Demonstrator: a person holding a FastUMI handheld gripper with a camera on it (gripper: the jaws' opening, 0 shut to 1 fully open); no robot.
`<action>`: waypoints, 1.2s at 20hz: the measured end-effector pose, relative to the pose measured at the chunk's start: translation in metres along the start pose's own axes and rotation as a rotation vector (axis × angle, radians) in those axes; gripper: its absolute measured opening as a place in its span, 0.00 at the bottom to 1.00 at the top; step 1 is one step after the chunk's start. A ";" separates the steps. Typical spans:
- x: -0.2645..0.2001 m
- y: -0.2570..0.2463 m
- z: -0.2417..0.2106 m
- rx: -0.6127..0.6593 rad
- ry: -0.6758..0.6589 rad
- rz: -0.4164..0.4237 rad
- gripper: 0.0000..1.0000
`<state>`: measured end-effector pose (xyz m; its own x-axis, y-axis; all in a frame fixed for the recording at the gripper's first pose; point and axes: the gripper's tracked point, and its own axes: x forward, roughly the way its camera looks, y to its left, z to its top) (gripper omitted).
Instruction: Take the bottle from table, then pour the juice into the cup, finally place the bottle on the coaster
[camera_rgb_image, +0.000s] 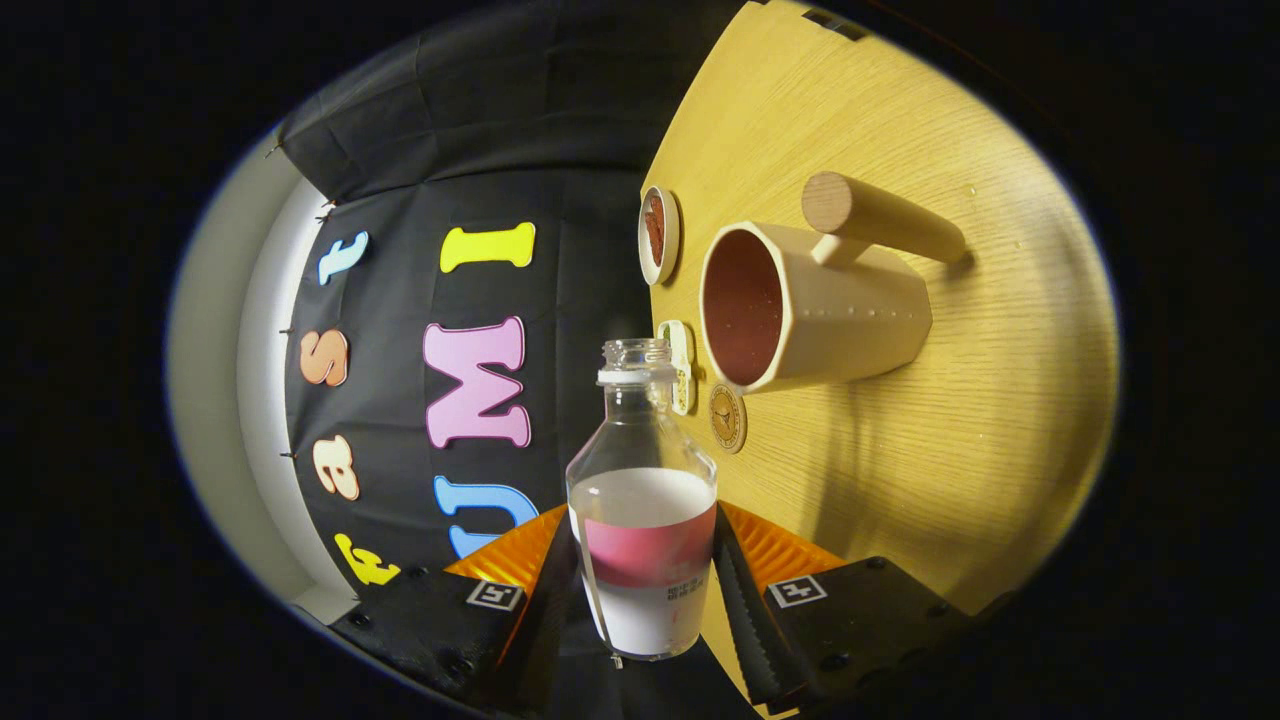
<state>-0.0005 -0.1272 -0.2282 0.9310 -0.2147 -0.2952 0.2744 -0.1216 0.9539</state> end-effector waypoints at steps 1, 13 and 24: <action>0.001 -0.003 0.001 0.005 0.001 -0.003 0.73; 0.008 -0.012 -0.006 0.097 0.018 -0.025 0.73; 0.005 0.001 0.012 0.224 0.095 -0.034 0.73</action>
<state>0.0018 -0.1403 -0.2297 0.9437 -0.1158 -0.3099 0.2553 -0.3411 0.9047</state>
